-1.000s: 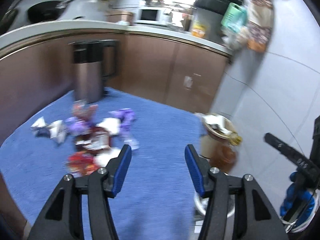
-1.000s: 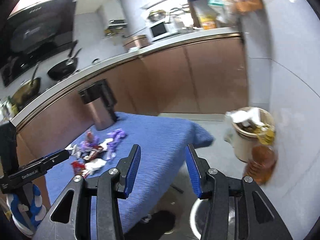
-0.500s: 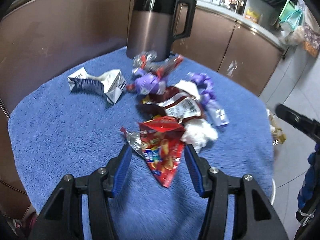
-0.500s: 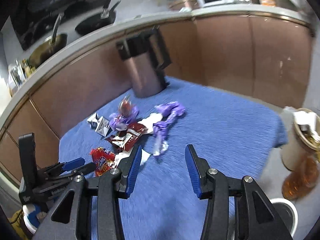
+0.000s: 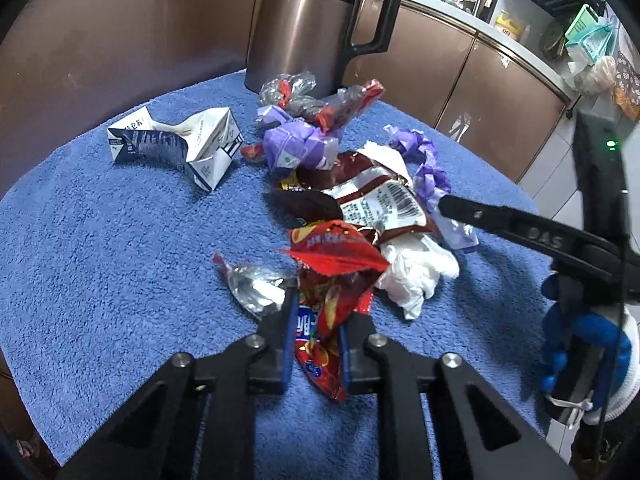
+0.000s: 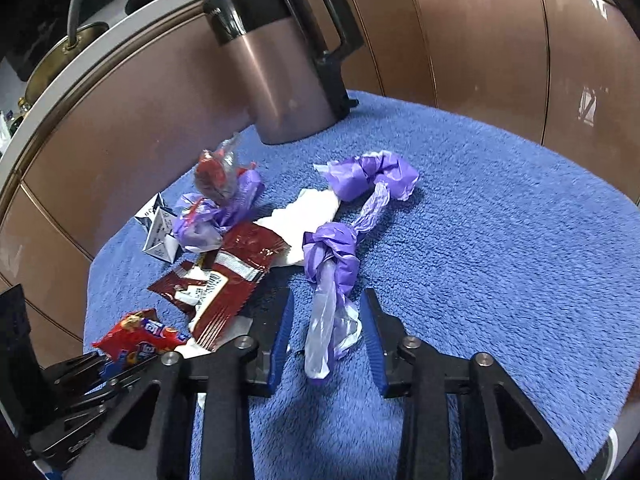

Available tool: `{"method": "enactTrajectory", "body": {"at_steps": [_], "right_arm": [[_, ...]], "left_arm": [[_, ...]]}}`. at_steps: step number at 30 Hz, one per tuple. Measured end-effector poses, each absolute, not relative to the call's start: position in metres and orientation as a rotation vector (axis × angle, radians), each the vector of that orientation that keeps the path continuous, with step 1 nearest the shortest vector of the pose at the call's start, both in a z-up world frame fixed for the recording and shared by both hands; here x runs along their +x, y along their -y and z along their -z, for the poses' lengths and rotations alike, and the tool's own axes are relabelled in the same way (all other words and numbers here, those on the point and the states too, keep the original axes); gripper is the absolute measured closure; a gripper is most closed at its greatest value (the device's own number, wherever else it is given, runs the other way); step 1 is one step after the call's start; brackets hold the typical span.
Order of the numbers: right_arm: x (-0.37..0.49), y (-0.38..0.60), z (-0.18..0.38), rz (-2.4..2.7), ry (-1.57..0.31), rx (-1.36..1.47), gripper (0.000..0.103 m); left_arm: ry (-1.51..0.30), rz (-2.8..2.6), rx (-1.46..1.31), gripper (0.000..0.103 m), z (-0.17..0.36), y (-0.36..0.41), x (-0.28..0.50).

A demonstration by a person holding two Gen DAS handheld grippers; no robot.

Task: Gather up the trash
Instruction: 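Grasp the red chip bag with the left gripper while the right grasps purple-tied plastic, then carry the chip bag and purple-tied plastic with both grippers over the bin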

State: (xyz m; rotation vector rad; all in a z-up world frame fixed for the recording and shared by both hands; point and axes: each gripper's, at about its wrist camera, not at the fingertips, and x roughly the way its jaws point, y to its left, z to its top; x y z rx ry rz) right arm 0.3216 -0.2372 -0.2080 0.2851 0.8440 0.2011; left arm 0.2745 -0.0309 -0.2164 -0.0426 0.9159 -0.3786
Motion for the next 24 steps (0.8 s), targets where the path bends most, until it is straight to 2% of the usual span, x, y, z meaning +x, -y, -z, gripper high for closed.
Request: {"method": "enactTrajectory", "body": {"at_steps": [11,24], "right_arm": [[0.323,0.236,0.212,-0.224,-0.850,0.302,0.093],[0.226,0.247,0.139,-0.259,-0.663,0.316,0.094]], "left_arm": [[-0.896,0.345,-0.078,0.092,0.201,0.013,0.257],[-0.785,0.308,-0.132,0.092,0.146,-0.017,0.204]]}}
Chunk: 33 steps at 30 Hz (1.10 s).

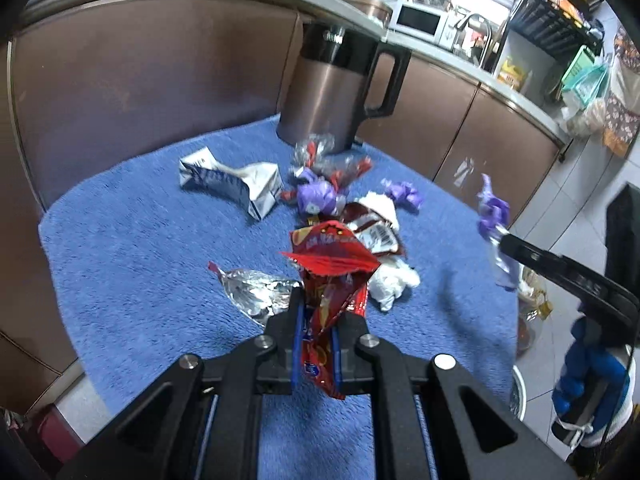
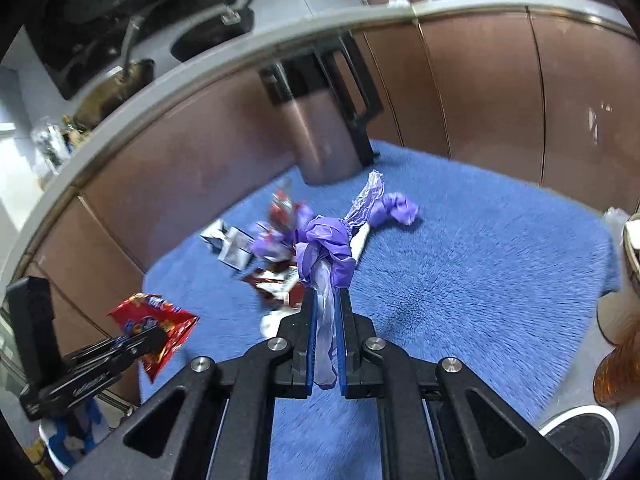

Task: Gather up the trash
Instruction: 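Carry the chip bag and purple-tied plastic with both grippers over the bin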

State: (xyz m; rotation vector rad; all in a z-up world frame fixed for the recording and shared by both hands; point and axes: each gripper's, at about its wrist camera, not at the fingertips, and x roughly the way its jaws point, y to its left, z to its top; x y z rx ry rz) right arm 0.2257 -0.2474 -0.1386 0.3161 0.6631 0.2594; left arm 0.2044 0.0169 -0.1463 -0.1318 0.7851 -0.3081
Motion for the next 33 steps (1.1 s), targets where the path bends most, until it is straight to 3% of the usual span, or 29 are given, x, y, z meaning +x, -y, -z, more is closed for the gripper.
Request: {"method": "enactTrajectory", "body": {"at_steps": [15,25,33], "right_arm": [[0.094,0.272,0.050,-0.218,-0.415,0.303,0.101],[0.068,0.280,0.052,-0.188,-0.391,0.323,0.101],[0.021,0.337,0.073,-0.003,-0.388,0.390,0.101]], "left_arm": [[-0.597,0.323,-0.160,0.093,0.065,-0.025,0.152],[-0.590,0.423,-0.098,0.093,0.055,0.016,0.134],[-0.629,0.649,0.049,0.092,0.061,0.120,0.119]]}}
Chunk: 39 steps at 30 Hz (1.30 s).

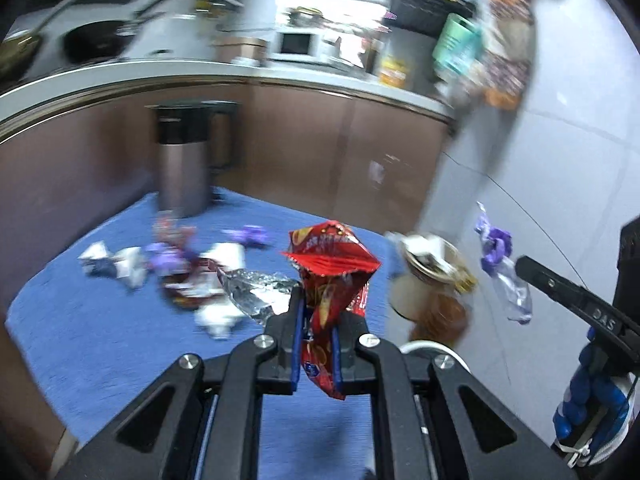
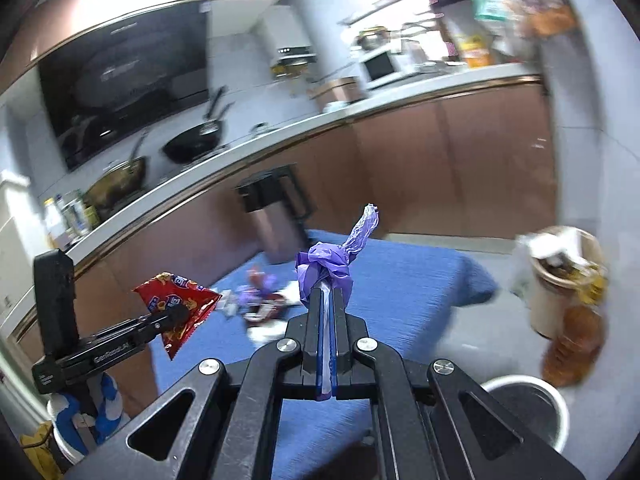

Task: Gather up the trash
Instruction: 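Carry the chip bag and purple-tied plastic with both grippers over the bin, then open both grippers to drop the chip bag and plastic into the bin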

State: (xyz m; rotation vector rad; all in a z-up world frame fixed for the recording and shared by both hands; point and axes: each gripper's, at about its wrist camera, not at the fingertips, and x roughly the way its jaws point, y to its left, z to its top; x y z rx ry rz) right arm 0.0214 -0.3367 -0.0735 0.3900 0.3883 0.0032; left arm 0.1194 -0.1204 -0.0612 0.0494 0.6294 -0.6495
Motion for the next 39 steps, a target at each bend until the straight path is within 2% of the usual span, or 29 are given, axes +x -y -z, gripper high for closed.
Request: {"method": "enactTrajectory", "body": {"at_steps": [5,13,18,21,24,26,28,34,39], "right_arm": [[-0.012,0.386,0.104,0.185,-0.425,0.448,0.101],[-0.032,0.452,0.194,0.367,-0.588,0.596,0.101],[-0.028,0.474,0.238,0.403,-0.661,0.666,0.100],[-0.027,0.484,0.258,0.419,-0.693,0.699,0.096],[-0.025,0.492,0.272,0.431,-0.719,0.731,0.095],[-0.024,0.495,0.278,0.444,-0.733,0.735,0.081],[-0.024,0.496,0.282,0.450,-0.739,0.737,0.076],[-0.022,0.498,0.282,0.466,-0.736,0.729,0.066],[-0.022,0.496,0.271,0.485,-0.718,0.706,0.064]], "left_arm": [[-0.694,0.808,0.170,0.092,0.084,0.204,0.103],[-0.825,0.955,0.326,0.090,0.139,0.318,0.088],[-0.891,0.970,0.397,0.089,0.175,0.362,0.091],[-0.928,0.992,0.404,0.088,0.190,0.377,0.093],[-0.974,1.024,0.383,0.073,0.202,0.384,0.096],[-0.985,1.033,0.368,0.058,0.203,0.386,0.100],[-0.987,1.032,0.353,0.049,0.204,0.386,0.102],[-0.980,1.023,0.297,0.048,0.195,0.378,0.106],[-0.943,0.988,0.256,0.048,0.180,0.363,0.110]]}}
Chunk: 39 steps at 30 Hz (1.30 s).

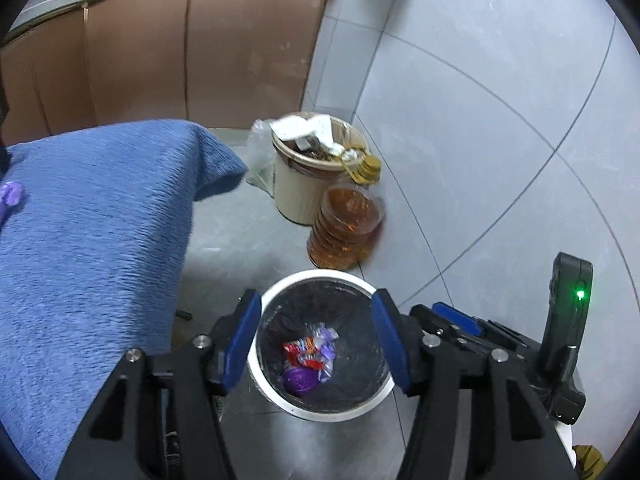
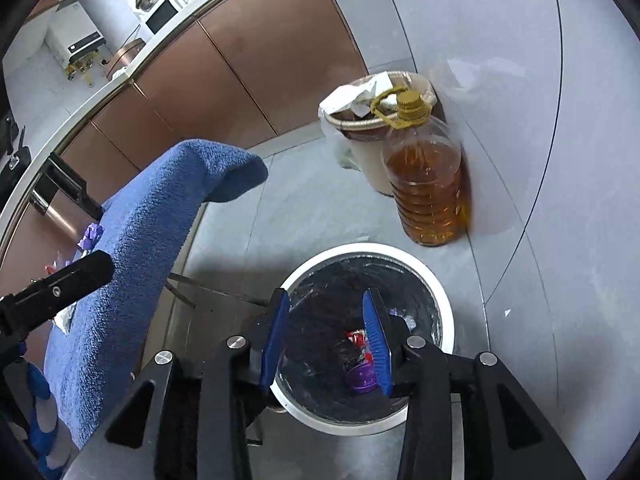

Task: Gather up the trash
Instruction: 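Open both grippers to drop the chip bag and plastic into the bin, then move both grippers back over the remaining trash on the towel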

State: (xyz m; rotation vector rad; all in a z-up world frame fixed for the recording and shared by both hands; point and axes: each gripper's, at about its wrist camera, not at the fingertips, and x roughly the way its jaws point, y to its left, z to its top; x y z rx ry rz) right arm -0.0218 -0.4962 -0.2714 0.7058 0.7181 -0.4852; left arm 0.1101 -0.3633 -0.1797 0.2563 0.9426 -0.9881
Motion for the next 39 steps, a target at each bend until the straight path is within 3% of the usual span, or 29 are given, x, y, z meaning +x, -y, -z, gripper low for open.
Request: {"method": "enactTrajectory", "body": {"at_steps": [19,25,39], "right_arm": [[-0.015,0.431,0.171,0.402,-0.585,0.500,0.055],[-0.001,0.395,0.136,0.305,-0.553,0.422,0.050],[0.059,0.288,0.082,0.059,-0.535,0.265,0.047]], "left_arm": [[-0.668,0.715,0.167,0.048,0.099,0.228,0.112],[-0.585,0.574,0.126,0.032,0.073,0.161,0.116],[-0.538,0.276,-0.001,0.030,0.059,0.013,0.123]]}}
